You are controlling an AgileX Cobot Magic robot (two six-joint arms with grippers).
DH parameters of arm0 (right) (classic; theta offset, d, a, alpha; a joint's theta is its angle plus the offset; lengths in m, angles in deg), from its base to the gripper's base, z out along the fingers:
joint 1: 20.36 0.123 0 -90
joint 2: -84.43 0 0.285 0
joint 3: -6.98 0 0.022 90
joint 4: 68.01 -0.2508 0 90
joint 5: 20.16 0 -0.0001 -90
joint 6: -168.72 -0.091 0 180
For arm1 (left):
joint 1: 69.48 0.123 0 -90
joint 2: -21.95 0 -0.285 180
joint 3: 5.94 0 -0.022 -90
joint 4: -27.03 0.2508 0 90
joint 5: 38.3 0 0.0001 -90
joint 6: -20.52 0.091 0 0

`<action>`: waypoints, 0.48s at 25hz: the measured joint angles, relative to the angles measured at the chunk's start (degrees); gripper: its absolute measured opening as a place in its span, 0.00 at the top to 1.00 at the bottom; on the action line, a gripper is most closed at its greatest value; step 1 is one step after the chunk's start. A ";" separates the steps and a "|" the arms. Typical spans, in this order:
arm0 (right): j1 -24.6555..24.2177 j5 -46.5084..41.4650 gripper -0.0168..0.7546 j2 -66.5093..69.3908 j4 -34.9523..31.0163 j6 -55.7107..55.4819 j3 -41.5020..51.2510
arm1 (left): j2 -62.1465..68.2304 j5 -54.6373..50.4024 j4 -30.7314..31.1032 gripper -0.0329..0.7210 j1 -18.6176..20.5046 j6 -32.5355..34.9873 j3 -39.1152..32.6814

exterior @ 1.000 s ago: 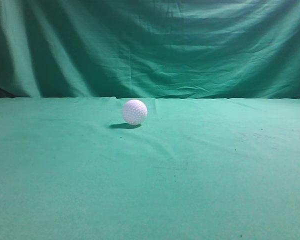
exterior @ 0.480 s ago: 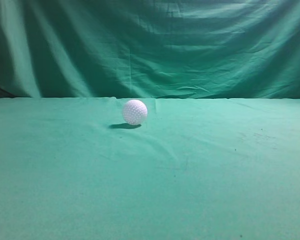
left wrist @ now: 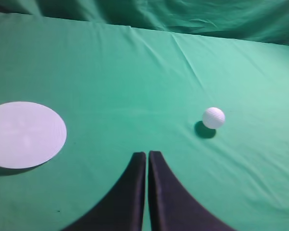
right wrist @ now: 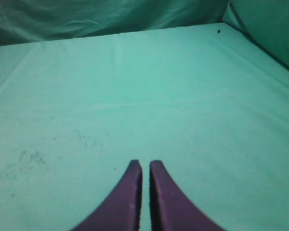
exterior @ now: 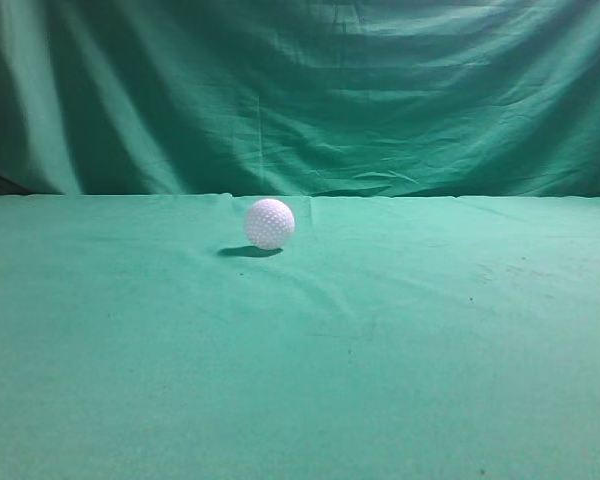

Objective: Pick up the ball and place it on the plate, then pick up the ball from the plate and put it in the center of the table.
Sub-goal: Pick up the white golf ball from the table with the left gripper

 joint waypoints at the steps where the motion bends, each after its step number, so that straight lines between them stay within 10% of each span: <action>1: 0.00 0.00 0.92 0.00 0.00 0.00 0.00 | 0.84 -0.13 -2.25 0.96 0.00 3.69 0.69; 12: 0.00 0.00 0.92 0.00 0.00 0.00 0.00 | 26.78 -16.49 -22.51 0.96 -0.46 40.63 18.36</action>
